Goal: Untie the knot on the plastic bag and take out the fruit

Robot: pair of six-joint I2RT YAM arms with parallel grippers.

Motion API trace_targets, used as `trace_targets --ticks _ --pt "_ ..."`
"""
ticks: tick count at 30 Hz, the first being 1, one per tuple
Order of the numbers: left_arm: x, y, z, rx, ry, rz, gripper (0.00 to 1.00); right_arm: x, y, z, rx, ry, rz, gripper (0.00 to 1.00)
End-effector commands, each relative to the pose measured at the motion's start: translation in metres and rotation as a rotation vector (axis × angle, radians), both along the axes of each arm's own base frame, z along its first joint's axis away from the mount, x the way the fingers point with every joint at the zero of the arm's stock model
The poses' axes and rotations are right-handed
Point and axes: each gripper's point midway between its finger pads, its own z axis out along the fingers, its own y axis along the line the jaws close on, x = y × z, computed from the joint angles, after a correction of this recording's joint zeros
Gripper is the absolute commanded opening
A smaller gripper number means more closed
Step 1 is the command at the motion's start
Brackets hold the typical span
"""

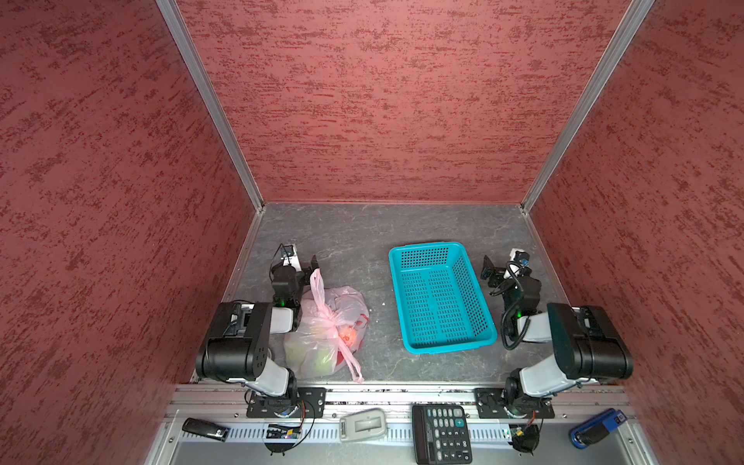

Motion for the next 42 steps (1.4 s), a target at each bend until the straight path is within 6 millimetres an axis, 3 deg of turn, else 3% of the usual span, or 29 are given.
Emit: trace_targets --ticks 1,15,23,27,33,38,42 --pt "0.002 -0.001 0.006 0.011 -0.021 -0.006 1.0 0.001 0.001 0.0 -0.007 -0.003 0.01 0.99" --pt "0.002 0.0 0.006 0.01 -0.026 -0.004 1.0 0.002 -0.001 -0.001 -0.006 0.006 0.003 0.99" --pt "-0.004 0.005 0.039 0.002 0.018 0.018 1.0 0.013 -0.008 0.026 0.0 0.078 -0.06 0.99" --pt "-0.013 0.007 0.051 -0.008 0.067 0.03 1.0 0.021 0.002 0.041 -0.034 0.177 -0.074 0.99" --pt "-0.018 -0.003 0.079 -0.081 0.097 -0.006 1.0 0.016 0.047 0.077 -0.017 0.317 0.013 0.99" --pt "-0.02 -0.012 0.093 -0.155 0.123 -0.034 1.0 -0.002 0.111 0.091 0.046 0.449 0.184 0.98" --pt "-0.02 -0.026 0.101 -0.219 0.153 -0.08 1.0 -0.025 0.172 0.083 0.088 0.557 0.319 0.96"
